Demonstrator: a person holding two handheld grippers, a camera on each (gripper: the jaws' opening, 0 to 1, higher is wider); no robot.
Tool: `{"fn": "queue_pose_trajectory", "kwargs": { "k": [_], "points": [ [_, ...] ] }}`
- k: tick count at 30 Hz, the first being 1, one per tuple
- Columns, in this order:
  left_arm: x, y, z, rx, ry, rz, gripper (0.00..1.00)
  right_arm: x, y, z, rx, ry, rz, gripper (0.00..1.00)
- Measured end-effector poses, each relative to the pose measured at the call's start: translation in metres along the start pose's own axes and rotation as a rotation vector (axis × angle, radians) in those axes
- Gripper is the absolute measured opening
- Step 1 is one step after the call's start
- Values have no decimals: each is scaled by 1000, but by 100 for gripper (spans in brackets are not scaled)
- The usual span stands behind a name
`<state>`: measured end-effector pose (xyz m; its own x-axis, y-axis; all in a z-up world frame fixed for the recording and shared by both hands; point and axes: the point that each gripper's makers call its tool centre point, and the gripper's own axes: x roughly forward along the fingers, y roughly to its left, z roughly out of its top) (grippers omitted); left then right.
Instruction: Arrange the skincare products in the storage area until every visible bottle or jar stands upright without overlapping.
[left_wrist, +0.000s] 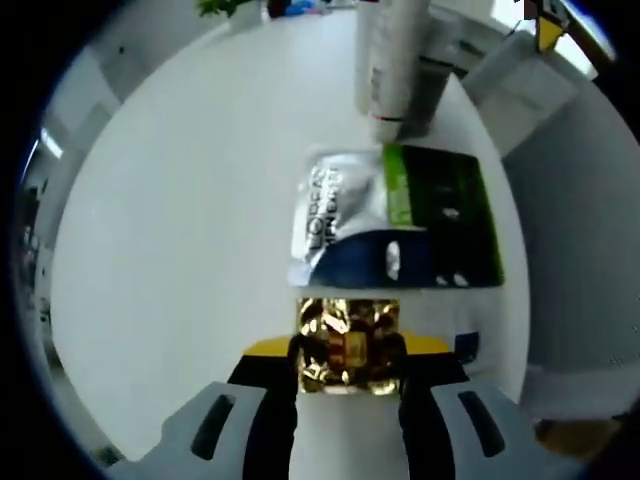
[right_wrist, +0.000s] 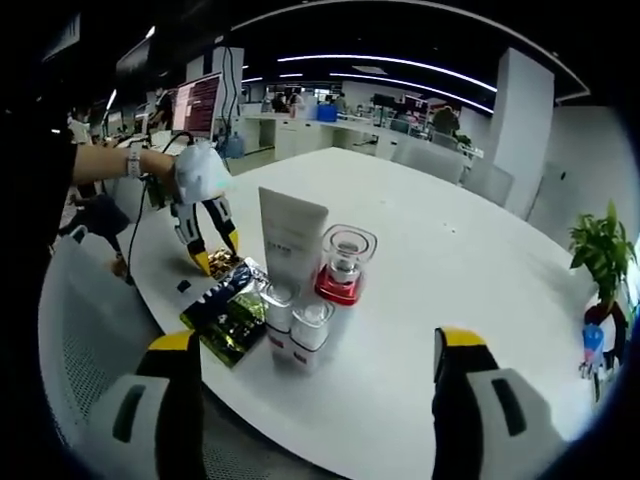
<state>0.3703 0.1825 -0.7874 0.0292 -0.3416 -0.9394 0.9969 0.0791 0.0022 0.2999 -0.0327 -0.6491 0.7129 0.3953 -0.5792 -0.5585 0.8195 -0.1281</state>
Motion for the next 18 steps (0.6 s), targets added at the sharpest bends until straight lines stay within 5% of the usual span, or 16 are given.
{"fn": "queue_pose_trajectory", "kwargs": {
  "k": [18],
  "points": [
    [0,-3,1,-12,-49,13,37,-1,2,1,-18,-3,8,97]
  ]
}}
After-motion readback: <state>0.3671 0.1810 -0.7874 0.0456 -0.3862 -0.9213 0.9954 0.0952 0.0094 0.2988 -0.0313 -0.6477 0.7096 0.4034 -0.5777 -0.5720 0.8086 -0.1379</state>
